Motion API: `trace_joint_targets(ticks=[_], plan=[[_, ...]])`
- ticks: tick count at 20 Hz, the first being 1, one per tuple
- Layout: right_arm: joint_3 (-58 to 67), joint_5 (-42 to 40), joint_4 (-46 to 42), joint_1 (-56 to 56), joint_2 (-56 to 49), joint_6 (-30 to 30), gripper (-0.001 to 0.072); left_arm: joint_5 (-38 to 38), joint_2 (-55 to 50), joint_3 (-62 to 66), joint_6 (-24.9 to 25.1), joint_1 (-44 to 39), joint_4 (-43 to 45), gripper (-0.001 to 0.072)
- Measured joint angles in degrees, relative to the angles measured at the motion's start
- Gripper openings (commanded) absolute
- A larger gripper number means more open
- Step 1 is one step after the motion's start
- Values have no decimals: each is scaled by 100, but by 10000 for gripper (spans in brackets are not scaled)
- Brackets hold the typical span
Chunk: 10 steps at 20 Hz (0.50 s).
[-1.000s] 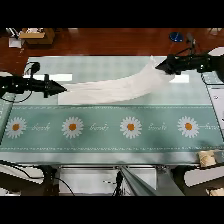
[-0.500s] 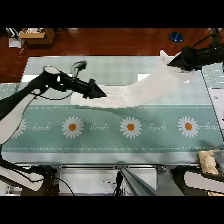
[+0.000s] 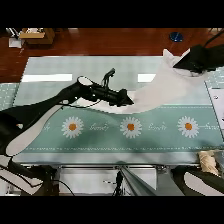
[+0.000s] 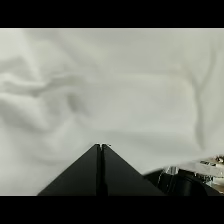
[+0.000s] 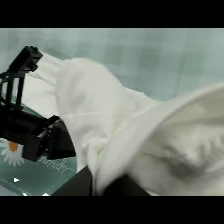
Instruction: Fold the shirts.
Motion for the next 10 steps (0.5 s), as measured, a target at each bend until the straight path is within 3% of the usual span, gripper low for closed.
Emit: trace_joint_targets(ticks=[4, 7, 10], plan=[[0, 146, -232, 39, 511, 289, 25, 535, -297, 0, -92, -675, -621, 21], [0, 339, -505, 52, 782, 420, 25, 658, -503, 0, 238, -1016, -1561, 20], [0, 531, -732, 52, 905, 476, 25, 531, -555, -7, 507, -850, -2041, 18]])
